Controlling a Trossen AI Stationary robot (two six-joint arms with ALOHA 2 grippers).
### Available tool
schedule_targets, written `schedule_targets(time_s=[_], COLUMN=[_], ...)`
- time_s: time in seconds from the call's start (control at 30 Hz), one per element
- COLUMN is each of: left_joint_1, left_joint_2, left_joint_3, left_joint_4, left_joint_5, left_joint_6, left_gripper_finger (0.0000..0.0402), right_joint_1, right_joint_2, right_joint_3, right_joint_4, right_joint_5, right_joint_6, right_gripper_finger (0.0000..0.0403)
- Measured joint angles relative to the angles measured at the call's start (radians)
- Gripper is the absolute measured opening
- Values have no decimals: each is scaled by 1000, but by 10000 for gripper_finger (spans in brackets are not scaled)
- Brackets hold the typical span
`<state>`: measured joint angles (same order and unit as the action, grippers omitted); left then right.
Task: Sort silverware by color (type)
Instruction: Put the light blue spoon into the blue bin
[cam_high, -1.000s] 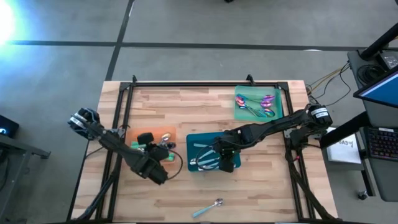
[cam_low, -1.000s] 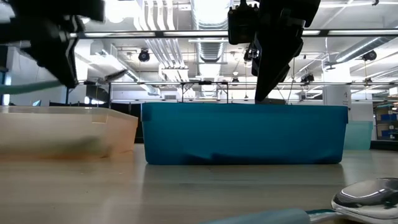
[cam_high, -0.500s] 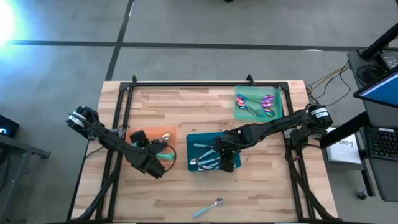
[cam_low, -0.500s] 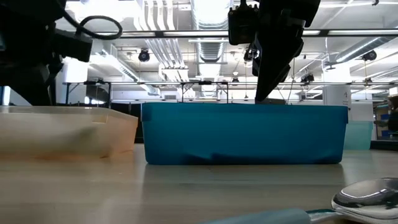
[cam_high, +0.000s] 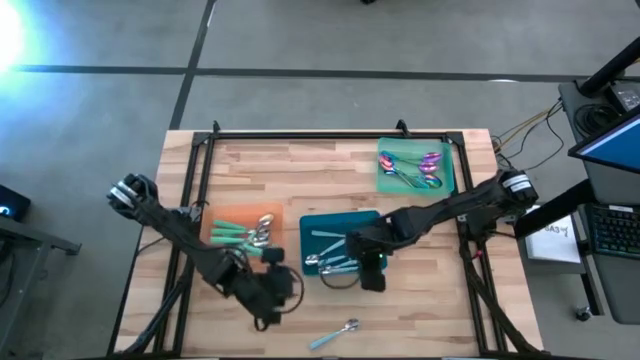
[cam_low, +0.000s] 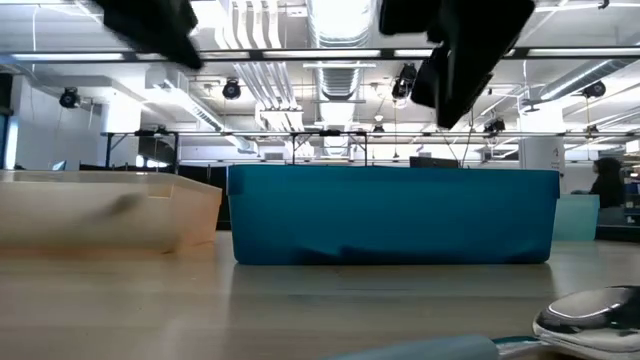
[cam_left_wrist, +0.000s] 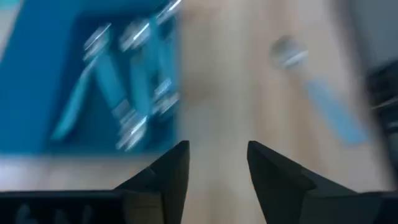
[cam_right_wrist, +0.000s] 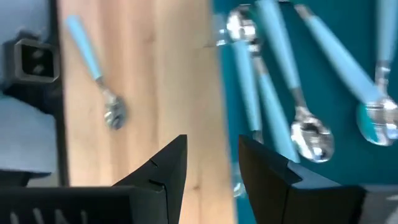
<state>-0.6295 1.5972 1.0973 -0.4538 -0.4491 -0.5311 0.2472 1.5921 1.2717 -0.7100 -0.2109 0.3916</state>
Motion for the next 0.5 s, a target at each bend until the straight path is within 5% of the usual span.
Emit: schedule_targets(time_s=[0.17, 0.5], left_joint_1=[-18, -29], left_joint_2=[49, 268], left_joint_3=[-4, 92], left_joint_4=[221, 278], left_joint_5=[16, 165], left_joint_6=[45, -89], left_gripper_finger=[127, 123], right_joint_1=[68, 161], right_joint_2=[0, 0], right_joint_3=[18, 18], right_joint_4=[0, -60], right_joint_5=[-3, 0], right_joint_6=[-10, 45], right_gripper_finger=[132, 132])
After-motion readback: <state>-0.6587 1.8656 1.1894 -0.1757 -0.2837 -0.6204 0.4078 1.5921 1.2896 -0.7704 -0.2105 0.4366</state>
